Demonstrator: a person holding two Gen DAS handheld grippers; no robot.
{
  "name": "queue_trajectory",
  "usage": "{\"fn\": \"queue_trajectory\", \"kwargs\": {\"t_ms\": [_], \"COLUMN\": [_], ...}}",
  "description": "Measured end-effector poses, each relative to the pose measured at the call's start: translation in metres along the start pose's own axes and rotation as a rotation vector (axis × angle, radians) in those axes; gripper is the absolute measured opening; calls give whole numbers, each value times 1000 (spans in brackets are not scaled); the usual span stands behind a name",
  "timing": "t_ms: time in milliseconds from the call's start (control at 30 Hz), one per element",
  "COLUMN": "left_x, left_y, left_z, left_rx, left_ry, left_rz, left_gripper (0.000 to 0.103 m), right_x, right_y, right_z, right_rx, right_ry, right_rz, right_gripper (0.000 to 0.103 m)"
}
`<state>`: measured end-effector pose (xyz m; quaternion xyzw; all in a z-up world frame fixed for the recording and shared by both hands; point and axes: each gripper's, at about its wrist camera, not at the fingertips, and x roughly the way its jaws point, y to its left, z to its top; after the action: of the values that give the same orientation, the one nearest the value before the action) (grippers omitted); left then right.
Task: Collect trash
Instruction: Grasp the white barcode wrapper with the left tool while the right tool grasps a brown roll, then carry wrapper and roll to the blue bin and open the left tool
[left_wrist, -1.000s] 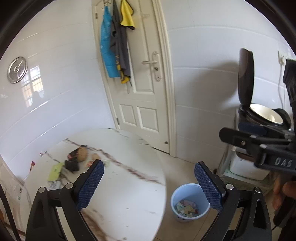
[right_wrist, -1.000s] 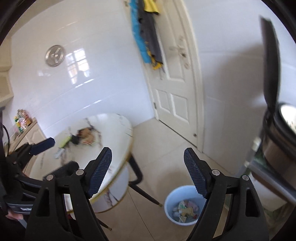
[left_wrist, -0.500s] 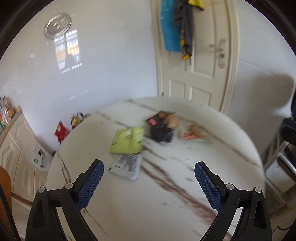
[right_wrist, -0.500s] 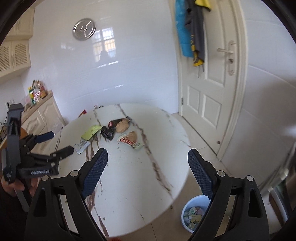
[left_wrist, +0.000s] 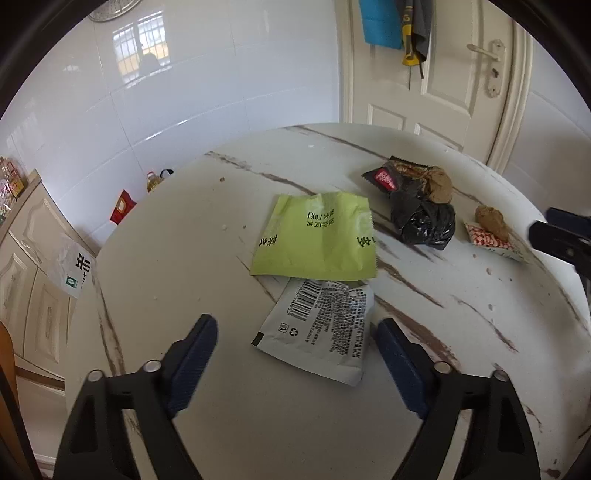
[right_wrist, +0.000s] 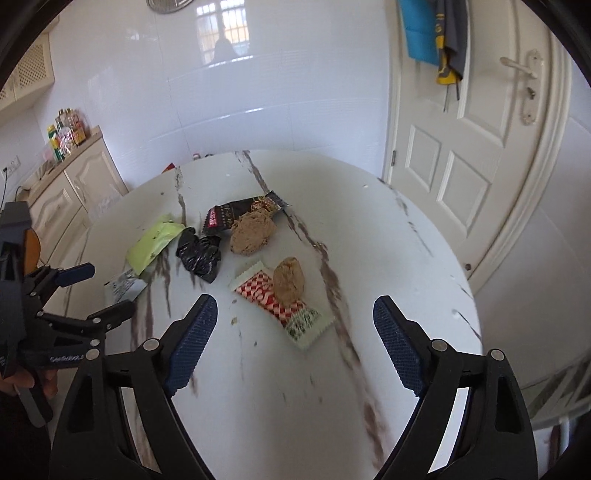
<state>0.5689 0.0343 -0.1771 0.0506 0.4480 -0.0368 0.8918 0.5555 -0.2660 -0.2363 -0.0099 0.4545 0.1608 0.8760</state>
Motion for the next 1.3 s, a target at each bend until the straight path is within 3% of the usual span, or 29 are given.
{"fn": "queue_trajectory", "kwargs": {"t_ms": [67,167,267,300,333,467,500,567,667,967,1033,1133,1233,1300], "left_x": [5,5,3,4,2,-5,-6,-10,-16,-47,-50,-55,-57,-58], "left_y": [8,10,10,8,8,1,1,-2,-5,-5,-7,-9,-6,-5], "left_z": [3,1,1,1,0,-3,-4,-7,-12,-25,-26,-29,-30,-30], "left_rx": [-17,-20,5,4,7,31,32,30,18,-22,-18,-17,-13,-10], "left_ry": [3,-3,-10,-12,-14,-17,-18,-17,-13,-43,-45,-53,-60,-64], "left_rz": [-22,-80,-84,-103,-114,-117,-116,-115,-125,-98,-92,-76,-78,-59], "left_gripper": [79,59,52,37,34,20,18,15,12,16,22,47,52,65], "right_x": [18,37,48,51,52,56,56,55,47,-11,-21,-32,-38,-41], "right_y": [1,3,2,2,2,-2,-3,-8,-11,1,4,7,8,8], "right_z": [6,12,14,14,14,15,14,14,11,-7,-11,-18,-25,-29], "right_rx": [-5,-14,-12,-9,-7,2,7,25,44,21,20,24,21,24], "right_ry": [32,63,77,79,80,84,84,85,78,-8,-18,-25,-27,-26], "right_rz": [2,-3,1,4,4,12,18,32,55,110,124,148,146,151], "right_gripper": [77,71,64,63,61,43,33,24,24,24,24,24,24,24]}}
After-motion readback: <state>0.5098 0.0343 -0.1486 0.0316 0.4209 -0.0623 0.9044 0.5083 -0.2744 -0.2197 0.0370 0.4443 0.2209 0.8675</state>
